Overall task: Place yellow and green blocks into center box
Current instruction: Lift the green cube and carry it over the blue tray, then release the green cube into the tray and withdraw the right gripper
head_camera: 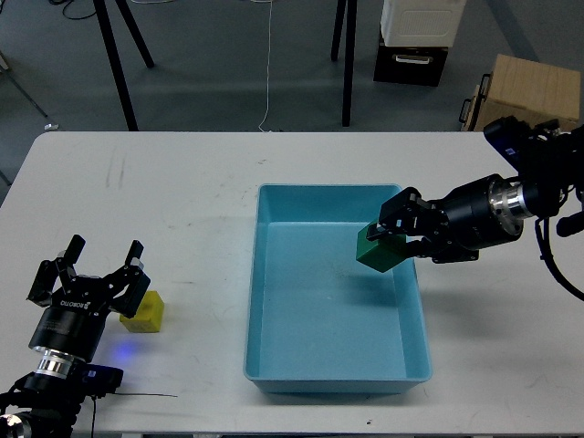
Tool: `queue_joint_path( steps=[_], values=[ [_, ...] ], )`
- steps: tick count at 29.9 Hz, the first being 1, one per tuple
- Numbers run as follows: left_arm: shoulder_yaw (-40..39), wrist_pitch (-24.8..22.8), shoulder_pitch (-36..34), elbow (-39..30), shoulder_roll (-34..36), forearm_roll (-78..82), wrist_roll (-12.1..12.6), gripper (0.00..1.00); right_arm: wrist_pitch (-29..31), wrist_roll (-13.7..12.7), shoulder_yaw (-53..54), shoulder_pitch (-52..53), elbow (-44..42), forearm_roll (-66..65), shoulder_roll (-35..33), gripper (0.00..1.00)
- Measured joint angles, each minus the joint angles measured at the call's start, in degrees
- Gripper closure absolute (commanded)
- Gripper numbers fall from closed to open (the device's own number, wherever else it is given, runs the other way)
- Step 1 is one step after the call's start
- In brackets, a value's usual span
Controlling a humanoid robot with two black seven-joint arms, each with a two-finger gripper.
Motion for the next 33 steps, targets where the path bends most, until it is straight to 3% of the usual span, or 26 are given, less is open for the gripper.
queue_joint_path(
  steps=[4,6,10,22,27,33],
  values=[
    [0.0,0.0,0.11,0.04,0.0,0.0,-0.04,0.0,-2.58,-0.07,-4.13,1.04,-2.31,-1.36,5.61,0.65],
    [-0.03,0.0,0.18,0.05,0.0,-0.01,-0.04,0.0,-3.77,-0.07,-4.89,1.17,-2.7,-2.16,6.71,0.38],
    [-0.05,0.0,0.27,0.06,0.0,-0.08,-0.04,0.0,-4.52,-0.02,-5.19,1.36,-2.83,-2.48,7.0,0.05],
    [0.0,0.0,0.11,0.0,0.0,-0.09,-0.04,0.0,-4.91,0.28,-3.85,2.84,-3.15,-0.52,6.74,0.03],
    [-0.02,0.0,0.0,0.0,0.0,-0.09,-0.04,0.0,-5.97,0.91,1.57,4.43,-5.67,10.79,4.95,0.0],
    [-0.07,0.0,-0.01,0.0,0.0,-0.09,-0.06,0.0,-4.94,0.96,5.0,4.57,-7.03,22.04,-2.08,0.0]
  ],
)
